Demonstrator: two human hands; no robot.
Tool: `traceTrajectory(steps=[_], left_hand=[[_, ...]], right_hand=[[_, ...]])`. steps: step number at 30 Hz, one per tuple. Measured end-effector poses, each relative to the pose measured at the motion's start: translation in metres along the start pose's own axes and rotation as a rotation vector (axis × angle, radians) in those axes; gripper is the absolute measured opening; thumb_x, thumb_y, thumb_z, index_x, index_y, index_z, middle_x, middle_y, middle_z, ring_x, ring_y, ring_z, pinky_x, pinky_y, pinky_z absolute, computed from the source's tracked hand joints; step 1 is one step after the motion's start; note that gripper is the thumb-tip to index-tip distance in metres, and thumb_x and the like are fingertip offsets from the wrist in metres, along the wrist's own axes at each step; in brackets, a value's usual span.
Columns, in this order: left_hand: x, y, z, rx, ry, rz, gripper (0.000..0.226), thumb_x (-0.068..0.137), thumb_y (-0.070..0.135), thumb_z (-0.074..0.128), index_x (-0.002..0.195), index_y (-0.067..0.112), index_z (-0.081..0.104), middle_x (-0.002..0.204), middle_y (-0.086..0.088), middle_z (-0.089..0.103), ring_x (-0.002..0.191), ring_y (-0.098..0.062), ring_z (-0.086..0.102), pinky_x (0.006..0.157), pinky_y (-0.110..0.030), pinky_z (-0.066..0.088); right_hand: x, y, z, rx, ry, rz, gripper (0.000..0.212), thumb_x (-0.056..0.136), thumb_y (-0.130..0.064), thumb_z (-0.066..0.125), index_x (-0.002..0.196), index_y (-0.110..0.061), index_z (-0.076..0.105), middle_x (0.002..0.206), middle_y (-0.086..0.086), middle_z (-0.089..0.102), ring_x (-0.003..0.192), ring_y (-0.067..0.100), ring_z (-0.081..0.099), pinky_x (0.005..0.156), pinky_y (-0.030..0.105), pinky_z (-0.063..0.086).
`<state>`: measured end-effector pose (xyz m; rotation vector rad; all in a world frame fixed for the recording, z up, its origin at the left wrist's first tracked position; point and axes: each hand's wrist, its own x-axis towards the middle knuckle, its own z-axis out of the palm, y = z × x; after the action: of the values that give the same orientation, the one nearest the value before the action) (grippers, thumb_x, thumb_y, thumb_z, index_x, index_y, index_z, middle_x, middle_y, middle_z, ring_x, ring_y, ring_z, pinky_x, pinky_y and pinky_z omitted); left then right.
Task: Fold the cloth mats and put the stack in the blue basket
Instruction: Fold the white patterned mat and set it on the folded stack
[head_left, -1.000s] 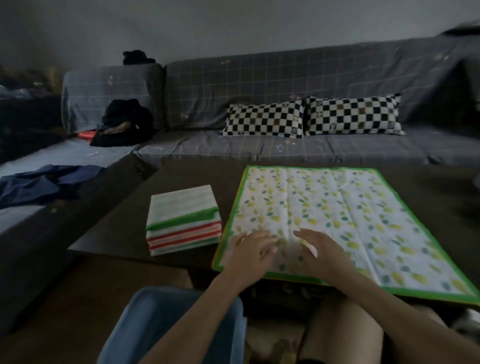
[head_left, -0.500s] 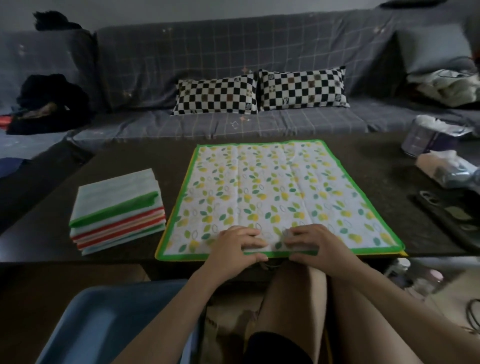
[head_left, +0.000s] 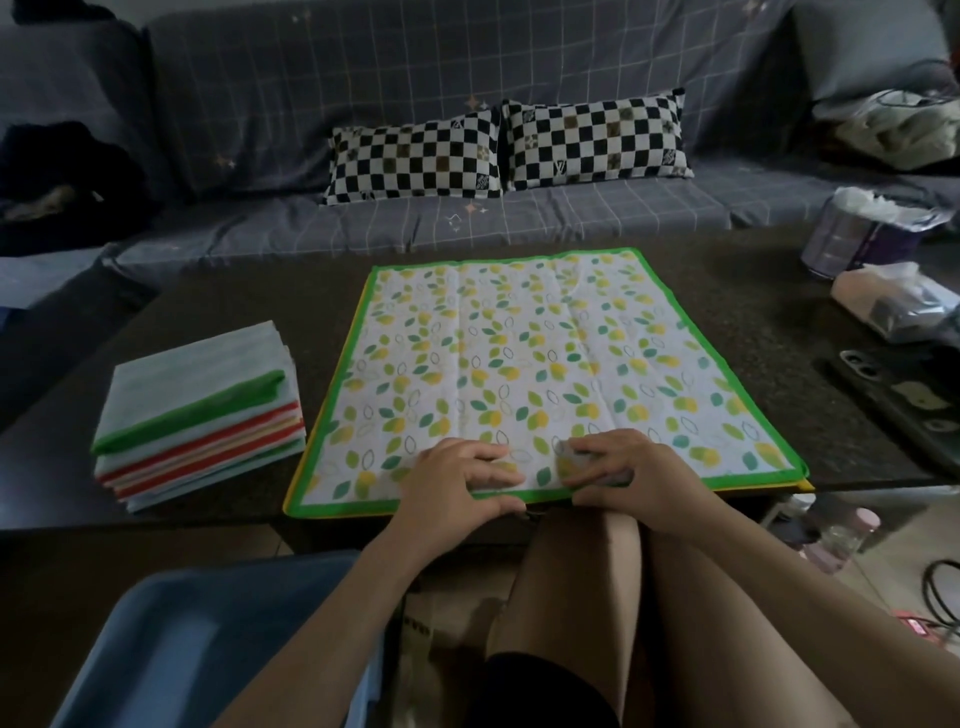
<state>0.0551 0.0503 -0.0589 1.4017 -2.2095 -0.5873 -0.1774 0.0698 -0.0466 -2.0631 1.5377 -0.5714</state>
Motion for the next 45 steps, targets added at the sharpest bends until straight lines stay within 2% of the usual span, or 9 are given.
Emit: traceTrajectory(steps=[10,12,15,17,20,30,35,40,45], left_hand=[[-0.001,0.003,-0.003,-0.046,-0.025,-0.017,0.024,0.073,0.045,0.075,0.095,0.035,0.075,0.113,0.028,0.056,0.110,0.005,0.040,0.091,-0.009,0.026],[0.000,0.005,-0.004,-0.066,-0.022,-0.010,0.018,0.077,0.041,0.074,0.092,0.032,0.076,0.112,0.025,0.060,0.108,0.003,0.043,0.095,-0.018,0.032],[0.002,0.010,-0.008,-0.054,-0.036,0.014,0.013,0.082,0.034,0.071,0.088,0.025,0.078,0.107,0.017,0.068,0.102,0.002,0.050,0.095,-0.022,0.037],[0.002,0.016,-0.013,-0.031,-0.058,0.023,0.013,0.085,0.032,0.067,0.088,0.023,0.077,0.099,0.012,0.071,0.095,-0.001,0.057,0.089,-0.022,0.042],[0.004,0.033,-0.026,-0.005,-0.083,0.027,0.016,0.088,0.033,0.064,0.086,0.021,0.074,0.083,0.009,0.070,0.077,-0.006,0.061,0.073,-0.024,0.048],[0.027,0.083,-0.108,-0.124,-0.275,0.130,0.017,0.086,0.029,0.068,0.075,0.018,0.074,0.046,0.006,0.055,0.042,-0.006,0.040,0.046,-0.015,0.032],[0.067,0.080,-0.130,0.008,-0.220,0.118,0.018,0.087,0.029,0.067,0.077,0.014,0.072,0.051,0.009,0.054,0.044,-0.005,0.043,0.047,-0.013,0.033],[0.115,0.052,-0.101,0.204,-0.120,0.039,0.019,0.091,0.031,0.061,0.085,0.014,0.070,0.081,0.001,0.067,0.075,-0.016,0.061,0.064,-0.026,0.042],[0.145,0.024,-0.056,0.317,0.085,-0.018,0.020,0.095,0.028,0.052,0.088,0.015,0.066,0.085,0.002,0.066,0.078,-0.015,0.060,0.081,-0.033,0.047]], right_hand=[[0.001,-0.003,0.002,0.013,0.057,0.054,0.007,0.081,-0.026,0.071,0.085,-0.024,0.075,0.119,-0.020,0.058,0.108,-0.007,0.040,0.083,0.005,0.030],[0.002,-0.005,0.003,0.000,0.082,0.065,0.007,0.083,-0.026,0.069,0.084,-0.023,0.074,0.116,-0.021,0.061,0.104,-0.006,0.046,0.077,0.001,0.032],[0.000,-0.012,0.000,0.001,0.107,0.103,0.009,0.086,-0.027,0.065,0.085,-0.021,0.072,0.103,-0.015,0.068,0.092,0.003,0.058,0.077,0.014,0.045],[-0.003,-0.018,-0.005,-0.055,0.112,0.131,0.012,0.087,-0.033,0.062,0.087,-0.022,0.068,0.089,-0.008,0.070,0.079,0.009,0.060,0.071,0.026,0.049],[-0.008,-0.030,-0.018,-0.075,0.135,0.138,0.011,0.088,-0.033,0.061,0.084,-0.024,0.066,0.079,-0.008,0.067,0.069,0.005,0.057,0.060,0.020,0.041],[-0.017,-0.087,-0.099,-0.204,0.104,0.063,0.011,0.085,-0.043,0.060,0.078,-0.034,0.061,0.067,-0.017,0.067,0.069,0.001,0.061,0.067,0.025,0.048],[0.026,-0.089,-0.125,-0.360,0.062,0.010,0.010,0.086,-0.042,0.059,0.085,-0.034,0.064,0.069,-0.015,0.063,0.067,0.000,0.056,0.057,0.014,0.039],[0.096,-0.052,-0.107,-0.343,0.031,0.054,0.014,0.088,-0.033,0.061,0.092,-0.022,0.067,0.093,-0.005,0.067,0.085,0.012,0.061,0.076,0.029,0.048],[0.139,-0.015,-0.076,-0.377,0.131,0.170,0.015,0.091,-0.034,0.057,0.094,-0.021,0.064,0.099,-0.002,0.069,0.095,0.020,0.061,0.088,0.035,0.043]])
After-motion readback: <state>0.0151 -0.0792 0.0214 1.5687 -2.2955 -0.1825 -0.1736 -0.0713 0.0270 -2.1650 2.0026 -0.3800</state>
